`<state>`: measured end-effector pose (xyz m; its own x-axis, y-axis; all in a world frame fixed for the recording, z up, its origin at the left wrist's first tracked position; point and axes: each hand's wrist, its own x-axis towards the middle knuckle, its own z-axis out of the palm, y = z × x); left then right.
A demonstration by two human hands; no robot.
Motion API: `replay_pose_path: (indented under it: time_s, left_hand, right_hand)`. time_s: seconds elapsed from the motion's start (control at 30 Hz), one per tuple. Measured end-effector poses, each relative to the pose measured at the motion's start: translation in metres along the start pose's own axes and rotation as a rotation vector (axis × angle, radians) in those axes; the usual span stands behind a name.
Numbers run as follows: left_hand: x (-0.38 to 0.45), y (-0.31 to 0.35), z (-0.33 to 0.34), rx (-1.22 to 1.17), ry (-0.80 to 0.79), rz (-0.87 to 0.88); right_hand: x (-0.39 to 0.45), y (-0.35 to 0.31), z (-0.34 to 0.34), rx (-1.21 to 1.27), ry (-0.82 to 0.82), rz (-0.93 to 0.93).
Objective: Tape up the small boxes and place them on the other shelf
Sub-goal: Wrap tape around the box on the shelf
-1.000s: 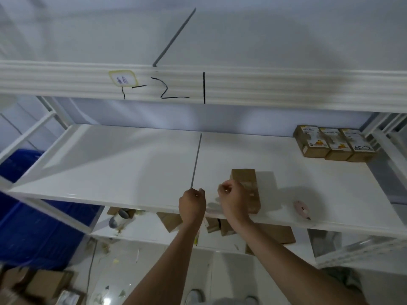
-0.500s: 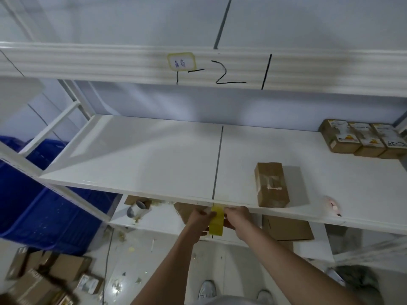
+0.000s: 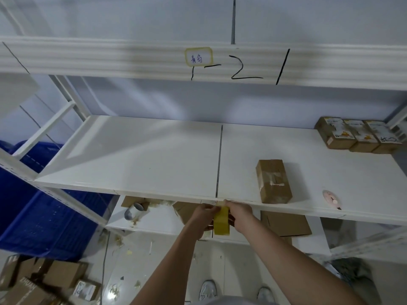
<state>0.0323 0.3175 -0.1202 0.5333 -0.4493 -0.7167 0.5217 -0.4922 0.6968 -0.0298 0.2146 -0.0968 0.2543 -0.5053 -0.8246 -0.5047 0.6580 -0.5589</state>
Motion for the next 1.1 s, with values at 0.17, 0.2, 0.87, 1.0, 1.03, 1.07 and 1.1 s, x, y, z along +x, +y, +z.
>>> replay_pose_path:
  time_s: [0.17, 0.2, 0.87, 1.0, 1.03, 1.07, 1.1]
  left_hand:
    - [-0.003, 0.006, 0.003, -0.016, 0.024, 0.021]
    - [-0.003, 0.006, 0.004, -0.019, 0.024, 0.021]
    - [-0.009, 0.028, 0.005, -0.133, 0.13, 0.027]
    - [-0.01, 0.031, 0.007, -0.042, 0.145, 0.085]
    - [-0.011, 0.032, 0.007, -0.018, 0.144, 0.102]
    - [-0.012, 0.033, 0.006, 0.006, 0.145, 0.117]
    - [-0.014, 0.035, 0.006, 0.034, 0.145, 0.131]
  right_hand:
    - [-0.007, -0.011, 0.003, 0.02, 0.007, 0.046]
    - [-0.007, -0.013, 0.003, 0.01, 0.025, 0.056]
    - [-0.017, -0.038, 0.013, -0.116, 0.071, -0.157]
    - [-0.016, -0.041, 0.009, -0.192, 0.106, -0.253]
    - [-0.015, -0.041, 0.005, -0.189, 0.101, -0.245]
    - [-0.014, -0.042, 0.001, -0.182, 0.085, -0.23]
    - [-0.016, -0.043, -0.004, -0.177, 0.05, -0.208]
